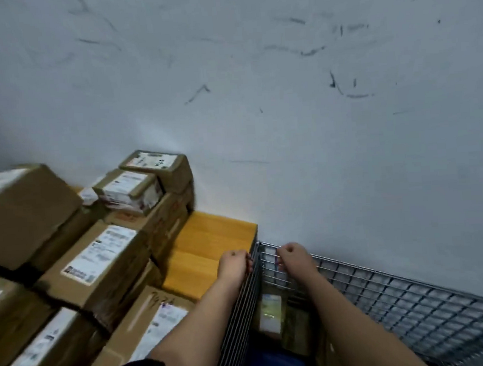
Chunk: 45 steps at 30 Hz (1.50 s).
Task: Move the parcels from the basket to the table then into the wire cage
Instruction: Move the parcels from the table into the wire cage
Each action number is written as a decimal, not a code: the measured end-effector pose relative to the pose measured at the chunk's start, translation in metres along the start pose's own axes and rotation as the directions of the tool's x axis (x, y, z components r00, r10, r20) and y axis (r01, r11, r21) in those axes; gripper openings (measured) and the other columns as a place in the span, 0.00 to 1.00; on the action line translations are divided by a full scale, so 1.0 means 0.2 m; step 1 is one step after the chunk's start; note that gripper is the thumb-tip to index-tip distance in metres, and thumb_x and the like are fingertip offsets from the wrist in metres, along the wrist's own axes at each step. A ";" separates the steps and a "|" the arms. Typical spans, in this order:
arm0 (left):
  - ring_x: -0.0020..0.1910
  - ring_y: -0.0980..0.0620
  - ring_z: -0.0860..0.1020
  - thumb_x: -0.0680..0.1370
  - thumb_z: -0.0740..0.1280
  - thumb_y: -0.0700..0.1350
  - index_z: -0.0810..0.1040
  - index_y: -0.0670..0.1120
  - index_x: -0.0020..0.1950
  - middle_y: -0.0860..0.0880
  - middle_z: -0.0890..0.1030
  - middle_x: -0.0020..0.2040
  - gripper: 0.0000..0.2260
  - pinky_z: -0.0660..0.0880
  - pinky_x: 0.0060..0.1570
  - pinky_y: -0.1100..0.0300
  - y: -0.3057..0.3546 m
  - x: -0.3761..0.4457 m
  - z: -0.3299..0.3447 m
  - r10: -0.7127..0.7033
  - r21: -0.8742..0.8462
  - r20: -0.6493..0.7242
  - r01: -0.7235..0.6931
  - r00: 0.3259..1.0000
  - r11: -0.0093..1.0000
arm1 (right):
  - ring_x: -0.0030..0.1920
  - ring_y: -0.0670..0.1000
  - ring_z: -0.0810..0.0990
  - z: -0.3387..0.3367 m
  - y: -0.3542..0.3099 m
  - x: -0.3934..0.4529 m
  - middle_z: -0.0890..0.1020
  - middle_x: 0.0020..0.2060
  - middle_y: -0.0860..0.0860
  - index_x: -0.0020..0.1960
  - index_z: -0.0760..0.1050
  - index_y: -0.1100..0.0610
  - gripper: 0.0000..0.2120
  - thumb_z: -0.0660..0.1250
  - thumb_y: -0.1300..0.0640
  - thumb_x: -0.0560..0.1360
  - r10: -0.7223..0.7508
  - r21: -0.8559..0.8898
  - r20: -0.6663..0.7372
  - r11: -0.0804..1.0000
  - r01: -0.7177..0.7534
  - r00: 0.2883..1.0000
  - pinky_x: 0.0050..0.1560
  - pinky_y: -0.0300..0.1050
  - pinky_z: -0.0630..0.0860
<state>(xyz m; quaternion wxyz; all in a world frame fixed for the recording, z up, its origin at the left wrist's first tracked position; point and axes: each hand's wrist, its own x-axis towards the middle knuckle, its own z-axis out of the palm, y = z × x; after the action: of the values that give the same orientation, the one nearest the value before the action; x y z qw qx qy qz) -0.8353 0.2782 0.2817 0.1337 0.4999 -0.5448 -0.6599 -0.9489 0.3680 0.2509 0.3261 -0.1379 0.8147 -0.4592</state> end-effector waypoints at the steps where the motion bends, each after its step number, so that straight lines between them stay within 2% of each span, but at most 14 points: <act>1: 0.25 0.54 0.70 0.80 0.58 0.37 0.71 0.44 0.38 0.47 0.73 0.30 0.11 0.63 0.21 0.69 0.06 -0.03 -0.05 0.031 0.021 0.002 -0.031 1.000 0.999 | 0.33 0.53 0.76 0.01 -0.09 -0.04 0.80 0.33 0.53 0.37 0.72 0.55 0.10 0.62 0.60 0.77 -0.024 -0.001 -0.012 1.000 0.024 1.000 0.39 0.49 0.75; 4: 0.29 0.53 0.71 0.80 0.57 0.39 0.72 0.46 0.39 0.48 0.74 0.32 0.10 0.65 0.27 0.64 0.22 -0.13 -0.26 0.114 0.037 -0.027 -0.113 0.993 0.993 | 0.31 0.51 0.76 0.12 -0.33 -0.17 0.80 0.34 0.53 0.40 0.73 0.56 0.06 0.62 0.59 0.77 -0.087 -0.010 0.000 0.996 0.087 0.996 0.41 0.48 0.75; 6: 0.30 0.53 0.72 0.80 0.57 0.40 0.72 0.46 0.39 0.48 0.75 0.33 0.10 0.67 0.26 0.64 0.29 -0.19 -0.41 0.161 0.048 -0.060 -0.158 0.985 0.986 | 0.31 0.52 0.77 0.21 -0.44 -0.23 0.80 0.34 0.52 0.41 0.73 0.56 0.06 0.62 0.58 0.77 -0.125 -0.024 0.013 0.992 0.125 0.992 0.42 0.50 0.76; 9: 0.29 0.52 0.72 0.80 0.57 0.39 0.72 0.45 0.39 0.47 0.75 0.33 0.10 0.67 0.25 0.64 0.38 -0.27 -0.66 0.224 0.051 -0.121 -0.219 0.967 0.974 | 0.30 0.50 0.76 0.37 -0.61 -0.35 0.81 0.34 0.50 0.42 0.74 0.54 0.05 0.62 0.57 0.77 -0.201 -0.055 0.062 0.977 0.204 0.978 0.37 0.43 0.70; 12: 0.33 0.47 0.76 0.79 0.59 0.41 0.73 0.45 0.37 0.46 0.78 0.34 0.10 0.69 0.34 0.61 0.47 -0.34 -0.90 0.291 0.087 -0.170 -0.280 0.941 0.956 | 0.30 0.50 0.75 0.52 -0.77 -0.46 0.80 0.35 0.51 0.43 0.73 0.55 0.06 0.61 0.57 0.77 -0.267 -0.064 0.107 0.960 0.274 0.958 0.34 0.41 0.68; 15: 0.45 0.42 0.81 0.78 0.60 0.45 0.76 0.47 0.41 0.44 0.82 0.42 0.08 0.78 0.50 0.52 0.54 -0.38 -1.13 0.363 0.144 -0.231 -0.337 0.903 0.930 | 0.34 0.53 0.78 0.68 -0.94 -0.56 0.81 0.36 0.52 0.40 0.73 0.54 0.08 0.61 0.56 0.77 -0.325 -0.096 0.129 0.936 0.338 0.937 0.39 0.45 0.71; 20: 0.47 0.51 0.78 0.79 0.61 0.46 0.76 0.48 0.53 0.52 0.80 0.48 0.06 0.75 0.49 0.57 0.67 -0.53 -1.49 0.584 0.376 -0.385 -0.457 0.714 0.806 | 0.45 0.56 0.78 0.95 -1.17 -0.68 0.79 0.43 0.53 0.40 0.71 0.49 0.07 0.63 0.54 0.76 -0.415 -0.146 0.164 0.887 0.439 0.895 0.48 0.50 0.74; 22: 0.50 0.50 0.75 0.79 0.61 0.46 0.74 0.47 0.57 0.50 0.77 0.53 0.08 0.71 0.50 0.57 0.71 -0.57 -1.63 0.666 0.502 -0.436 -0.451 0.605 0.738 | 0.49 0.56 0.78 1.05 -1.25 -0.73 0.79 0.46 0.53 0.45 0.72 0.53 0.04 0.63 0.53 0.77 -0.435 -0.145 0.188 0.875 0.463 0.881 0.51 0.50 0.75; 24: 0.61 0.46 0.72 0.78 0.63 0.49 0.71 0.47 0.63 0.46 0.72 0.62 0.15 0.69 0.58 0.54 0.74 -0.56 -1.76 0.682 0.595 -0.471 -0.370 0.559 0.714 | 0.52 0.54 0.77 1.16 -1.32 -0.76 0.78 0.49 0.52 0.54 0.74 0.56 0.10 0.64 0.51 0.77 -0.437 -0.133 0.222 0.872 0.471 0.872 0.55 0.49 0.74; 28: 0.73 0.42 0.60 0.73 0.67 0.60 0.59 0.47 0.75 0.42 0.60 0.73 0.35 0.60 0.69 0.48 0.73 -0.51 -2.00 0.558 0.639 -0.506 -0.148 0.658 0.755 | 0.61 0.57 0.76 1.38 -1.43 -0.68 0.73 0.66 0.56 0.68 0.67 0.54 0.40 0.63 0.32 0.62 -0.446 -0.068 0.285 0.874 0.482 0.849 0.63 0.57 0.73; 32: 0.76 0.42 0.53 0.69 0.67 0.69 0.51 0.48 0.78 0.43 0.54 0.77 0.47 0.55 0.72 0.46 0.67 -0.43 -2.12 0.477 0.697 -0.462 -0.026 0.748 0.717 | 0.72 0.60 0.65 1.46 -1.58 -0.77 0.62 0.74 0.56 0.76 0.57 0.54 0.33 0.63 0.43 0.77 -0.469 -0.112 0.256 0.854 0.508 0.845 0.70 0.58 0.65; 36: 0.76 0.42 0.52 0.68 0.66 0.70 0.49 0.49 0.78 0.44 0.53 0.78 0.48 0.54 0.72 0.46 0.62 -0.37 -2.14 0.441 0.743 -0.404 0.007 0.801 0.669 | 0.74 0.60 0.61 1.54 -1.66 -0.69 0.59 0.76 0.56 0.78 0.52 0.54 0.36 0.63 0.43 0.77 -0.467 -0.141 0.264 0.847 0.513 0.844 0.72 0.58 0.62; 41: 0.74 0.42 0.56 0.68 0.64 0.71 0.52 0.50 0.77 0.44 0.59 0.76 0.45 0.54 0.71 0.46 0.59 -0.32 -2.15 0.515 0.811 -0.398 0.028 0.759 0.585 | 0.72 0.60 0.64 1.61 -1.67 -0.62 0.61 0.75 0.57 0.78 0.51 0.54 0.39 0.65 0.42 0.75 -0.454 -0.111 0.268 0.861 0.495 0.850 0.71 0.58 0.64; 45: 0.73 0.43 0.60 0.67 0.69 0.66 0.57 0.51 0.75 0.44 0.62 0.73 0.43 0.57 0.69 0.47 0.60 -0.31 -2.11 0.547 0.736 -0.424 -0.078 0.722 0.673 | 0.71 0.59 0.66 1.63 -1.64 -0.60 0.63 0.73 0.56 0.77 0.52 0.54 0.38 0.66 0.44 0.75 -0.426 -0.036 0.251 0.893 0.448 0.869 0.70 0.57 0.66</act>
<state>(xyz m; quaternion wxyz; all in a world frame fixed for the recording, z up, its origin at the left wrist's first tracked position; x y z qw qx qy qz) -0.5104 0.0307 0.4554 0.2317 0.5904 -0.7518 -0.1806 -0.6684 0.0393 0.4563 0.3018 -0.3875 0.7379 -0.4629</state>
